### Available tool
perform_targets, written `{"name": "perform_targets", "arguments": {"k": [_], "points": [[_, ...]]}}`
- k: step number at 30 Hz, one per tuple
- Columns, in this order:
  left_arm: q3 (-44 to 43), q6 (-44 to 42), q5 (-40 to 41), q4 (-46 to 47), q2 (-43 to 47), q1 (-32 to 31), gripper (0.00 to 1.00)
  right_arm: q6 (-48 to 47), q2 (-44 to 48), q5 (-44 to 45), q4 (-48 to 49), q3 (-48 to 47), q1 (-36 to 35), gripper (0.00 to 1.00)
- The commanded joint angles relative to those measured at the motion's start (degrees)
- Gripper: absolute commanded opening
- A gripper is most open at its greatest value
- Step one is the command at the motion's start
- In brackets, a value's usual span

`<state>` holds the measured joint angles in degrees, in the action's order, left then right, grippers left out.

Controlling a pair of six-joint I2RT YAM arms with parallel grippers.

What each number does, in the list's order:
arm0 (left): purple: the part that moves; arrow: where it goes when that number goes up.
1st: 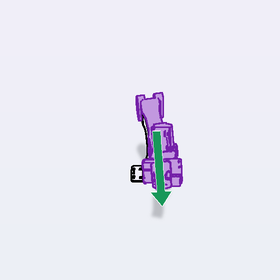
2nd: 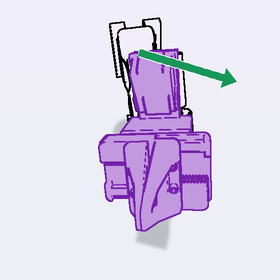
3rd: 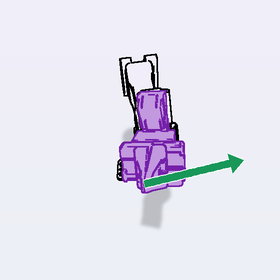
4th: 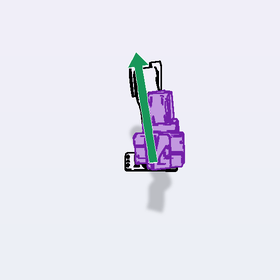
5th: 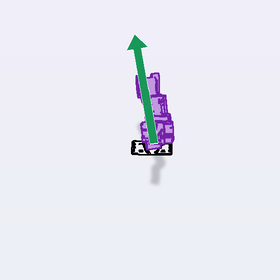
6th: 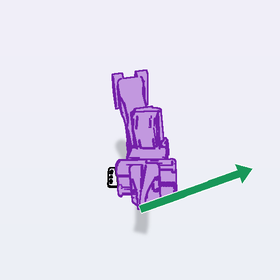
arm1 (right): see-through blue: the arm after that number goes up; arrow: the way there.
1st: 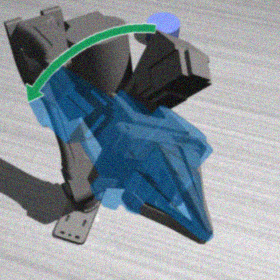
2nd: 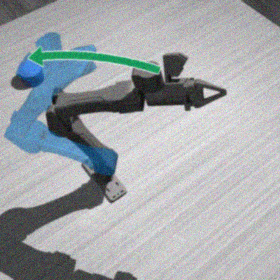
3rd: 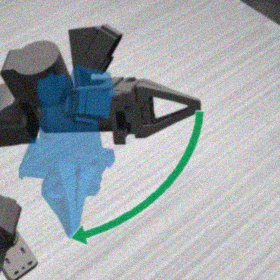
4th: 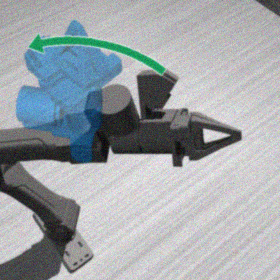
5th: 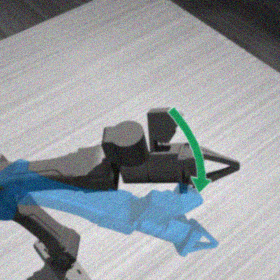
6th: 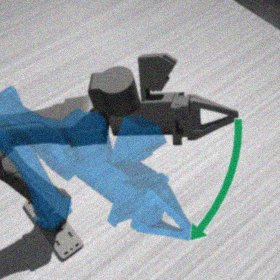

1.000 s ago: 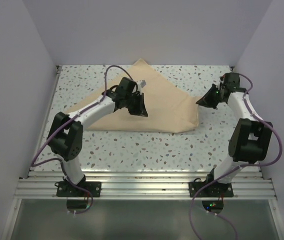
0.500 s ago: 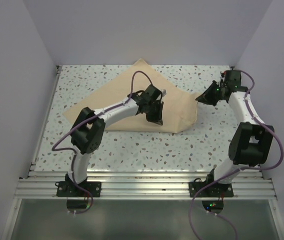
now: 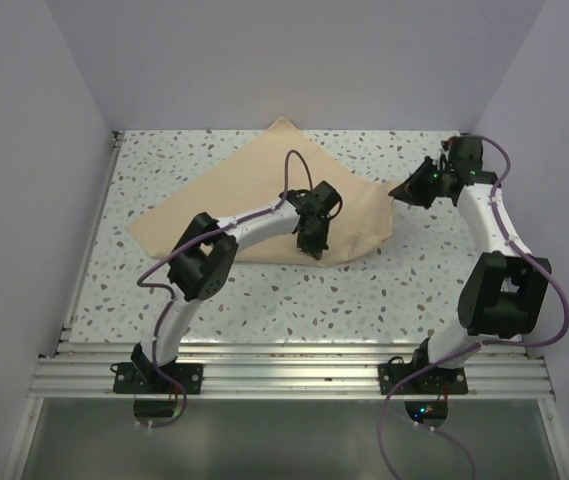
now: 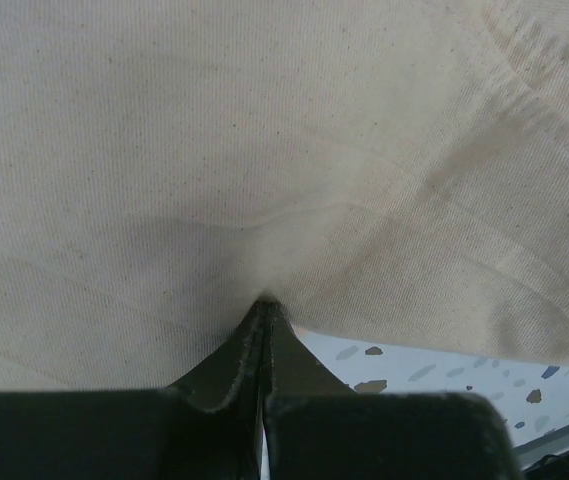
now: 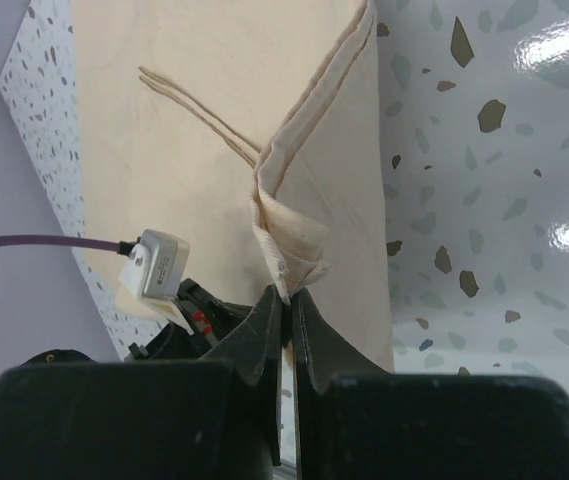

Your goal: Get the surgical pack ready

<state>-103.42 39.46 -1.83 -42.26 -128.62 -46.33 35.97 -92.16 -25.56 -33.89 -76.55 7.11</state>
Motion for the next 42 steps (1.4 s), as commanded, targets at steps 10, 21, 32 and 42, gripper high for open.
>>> {"name": "perform_targets", "arguments": {"k": [10,21,32,42], "points": [[-0.91,-3.33,0.33,0.24,1.61,-0.26,0.00,1.65,3.48,-1.25,-1.35,-4.57,-3.60,0.00],[1.55,-5.19,-7.57,5.17,4.87,-0.26,0.00,1.21,3.66,-0.98,-2.14,-5.36,-3.69,0.00],[4.01,-4.57,-11.79,7.54,0.75,-0.26,0.00,1.56,3.21,-1.33,-2.23,-6.59,-4.13,0.00],[3.84,-5.80,-10.57,8.08,0.12,0.36,0.00,2.35,2.34,-0.72,-2.32,-8.61,-7.28,0.00]]}}
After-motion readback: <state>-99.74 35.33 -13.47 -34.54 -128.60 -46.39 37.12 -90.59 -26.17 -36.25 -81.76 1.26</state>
